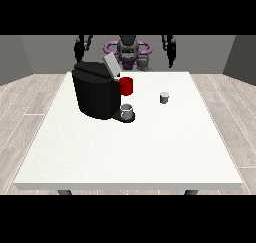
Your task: Insert the coffee pod into the coffee machine and close the lid
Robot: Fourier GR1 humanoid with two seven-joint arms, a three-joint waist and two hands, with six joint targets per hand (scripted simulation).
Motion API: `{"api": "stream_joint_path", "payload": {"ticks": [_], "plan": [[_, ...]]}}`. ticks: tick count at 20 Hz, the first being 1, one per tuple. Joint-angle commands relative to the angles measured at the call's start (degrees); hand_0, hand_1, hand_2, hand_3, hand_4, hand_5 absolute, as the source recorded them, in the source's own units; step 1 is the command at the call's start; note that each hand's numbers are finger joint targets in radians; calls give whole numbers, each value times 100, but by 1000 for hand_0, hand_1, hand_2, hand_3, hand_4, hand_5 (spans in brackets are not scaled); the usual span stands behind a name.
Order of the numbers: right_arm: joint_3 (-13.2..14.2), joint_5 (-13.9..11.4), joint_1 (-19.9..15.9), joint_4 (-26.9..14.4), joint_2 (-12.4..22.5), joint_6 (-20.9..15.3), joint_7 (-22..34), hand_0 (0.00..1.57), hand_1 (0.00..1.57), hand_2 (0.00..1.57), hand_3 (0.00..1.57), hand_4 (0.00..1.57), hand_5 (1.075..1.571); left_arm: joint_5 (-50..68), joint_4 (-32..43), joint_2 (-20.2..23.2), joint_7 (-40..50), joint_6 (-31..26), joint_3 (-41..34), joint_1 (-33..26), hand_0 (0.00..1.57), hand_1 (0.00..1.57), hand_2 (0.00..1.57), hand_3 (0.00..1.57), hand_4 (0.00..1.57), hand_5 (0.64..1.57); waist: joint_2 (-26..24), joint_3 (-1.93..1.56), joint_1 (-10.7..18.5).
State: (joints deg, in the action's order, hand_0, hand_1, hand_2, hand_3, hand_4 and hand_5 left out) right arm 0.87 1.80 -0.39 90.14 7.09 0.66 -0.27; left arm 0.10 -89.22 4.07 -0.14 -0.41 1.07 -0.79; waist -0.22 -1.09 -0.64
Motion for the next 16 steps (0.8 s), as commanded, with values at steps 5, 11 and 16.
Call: {"api": "stream_joint_path", "payload": {"ticks": [5,11,16], "plan": [[220,316,-143,-194,-44,219,-153,0,0,0,0,328,1571,424,169,264,-188,-629,-241,641,0,0,0,0,685,1571,71,110,-137],[-1,230,59,-222,-590,-24,-950,0,0,0,0,342,1571,-29,770,678,-407,-815,-285,964,0,0,0,0,547,1571,223,110,-341],[-87,234,-154,-14,-400,202,-765,0,0,0,0,367,1571,-680,1325,1332,-234,-622,-490,1450,0,0,0,0,0,1571,566,111,-678]]}}
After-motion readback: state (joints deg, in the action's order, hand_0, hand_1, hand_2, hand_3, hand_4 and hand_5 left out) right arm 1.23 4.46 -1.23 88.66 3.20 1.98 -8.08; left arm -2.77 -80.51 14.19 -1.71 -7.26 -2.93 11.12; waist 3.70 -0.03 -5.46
